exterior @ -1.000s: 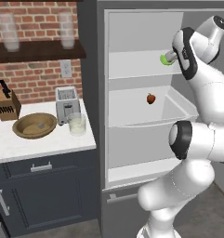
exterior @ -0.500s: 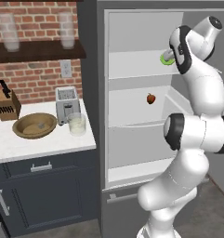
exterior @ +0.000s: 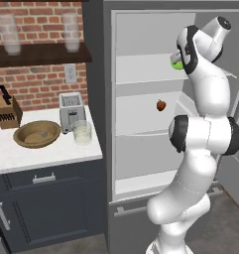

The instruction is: Grab a lemon wedge from the fridge and one ice cube from the ice bowl, and put them in the glass of lemonade.

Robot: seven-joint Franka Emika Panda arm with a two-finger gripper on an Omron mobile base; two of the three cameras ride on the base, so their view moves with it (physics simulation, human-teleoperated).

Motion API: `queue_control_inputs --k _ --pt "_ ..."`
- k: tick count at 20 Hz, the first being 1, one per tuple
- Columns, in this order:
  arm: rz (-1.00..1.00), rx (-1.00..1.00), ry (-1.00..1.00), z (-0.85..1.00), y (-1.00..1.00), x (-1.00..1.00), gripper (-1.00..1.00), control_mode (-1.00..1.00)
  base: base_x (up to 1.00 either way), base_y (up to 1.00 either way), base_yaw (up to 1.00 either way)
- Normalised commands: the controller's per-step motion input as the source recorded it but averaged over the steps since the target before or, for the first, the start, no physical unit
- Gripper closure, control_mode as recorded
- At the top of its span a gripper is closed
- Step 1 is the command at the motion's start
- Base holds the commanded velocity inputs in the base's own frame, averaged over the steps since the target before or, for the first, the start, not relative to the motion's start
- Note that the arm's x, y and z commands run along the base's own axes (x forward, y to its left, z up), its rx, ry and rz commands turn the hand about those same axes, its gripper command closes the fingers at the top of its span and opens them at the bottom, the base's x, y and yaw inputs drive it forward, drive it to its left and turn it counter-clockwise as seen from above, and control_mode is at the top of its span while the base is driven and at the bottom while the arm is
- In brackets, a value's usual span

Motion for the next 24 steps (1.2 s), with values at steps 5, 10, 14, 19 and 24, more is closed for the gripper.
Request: queue_control_inputs --k 5,10,14,19,24 --pt "0.00 0.01 0.00 -0.21 -0.12 0.18 -1.00 -1.00 0.00 0.00 0.00" --pt "0.00 0.03 -0.03 -0.32 -0.33 0.19 -1.00 -1.00 0.00 0.00 0.00" --pt "0.00 0.01 0.00 -0.11 -0.24 0.12 -1.00 -1.00 0.00 0.00 0.00" --pt "0.00 0.00 0.00 0.01 -0.03 0.17 -1.00 -1.00 0.00 0.00 0.00" --pt "0.00 0.00 0.00 0.00 0.00 0.07 -1.00 -1.00 0.00 0.00 0.00"
